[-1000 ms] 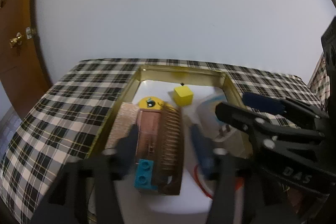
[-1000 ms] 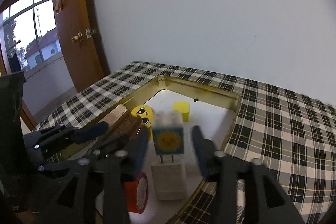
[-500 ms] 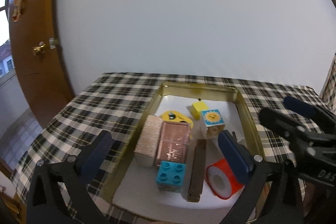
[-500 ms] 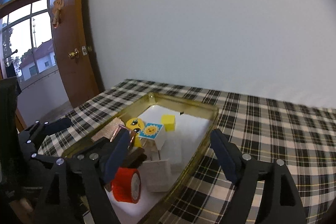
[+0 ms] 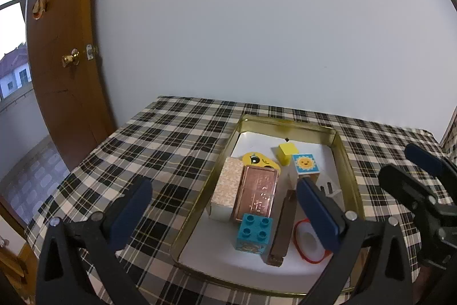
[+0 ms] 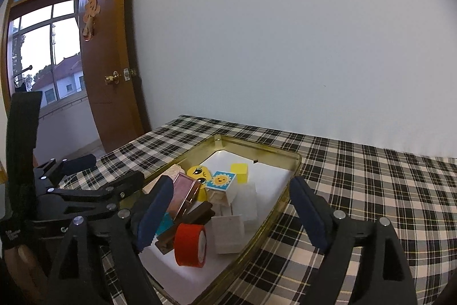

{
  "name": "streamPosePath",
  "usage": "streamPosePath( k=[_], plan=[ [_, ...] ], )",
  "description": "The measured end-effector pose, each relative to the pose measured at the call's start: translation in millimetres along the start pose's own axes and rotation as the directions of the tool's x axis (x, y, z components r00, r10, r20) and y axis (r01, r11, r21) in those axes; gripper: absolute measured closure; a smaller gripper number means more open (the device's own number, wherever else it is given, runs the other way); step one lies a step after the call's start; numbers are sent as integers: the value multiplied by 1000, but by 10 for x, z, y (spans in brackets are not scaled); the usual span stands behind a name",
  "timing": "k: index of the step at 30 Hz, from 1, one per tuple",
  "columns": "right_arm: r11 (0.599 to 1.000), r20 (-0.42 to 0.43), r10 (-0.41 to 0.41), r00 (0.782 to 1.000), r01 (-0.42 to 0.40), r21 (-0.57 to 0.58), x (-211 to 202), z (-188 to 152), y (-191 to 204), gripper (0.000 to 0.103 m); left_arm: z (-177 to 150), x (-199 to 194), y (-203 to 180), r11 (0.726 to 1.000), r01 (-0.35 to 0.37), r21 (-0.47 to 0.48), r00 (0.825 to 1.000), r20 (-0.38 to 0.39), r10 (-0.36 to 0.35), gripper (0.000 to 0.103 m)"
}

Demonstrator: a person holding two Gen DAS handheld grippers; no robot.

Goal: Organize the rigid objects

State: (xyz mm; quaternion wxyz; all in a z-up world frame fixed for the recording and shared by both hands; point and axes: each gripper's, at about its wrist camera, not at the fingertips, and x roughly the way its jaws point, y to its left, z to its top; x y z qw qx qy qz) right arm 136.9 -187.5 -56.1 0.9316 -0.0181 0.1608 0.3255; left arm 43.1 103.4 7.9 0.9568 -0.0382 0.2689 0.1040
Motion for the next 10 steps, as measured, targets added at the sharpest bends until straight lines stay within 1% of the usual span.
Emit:
streamPosePath(
  k=[8, 10],
  plan=[
    [1000, 10, 1, 1000, -1, -19, -60, -23, 71, 18, -30, -27, -34, 1000, -23, 21, 999, 24, 23, 0],
    [1000, 10, 0, 1000, 0, -20, -63, -29, 75, 18, -29, -40, -52, 999, -18, 27, 999, 28, 17, 0]
  ],
)
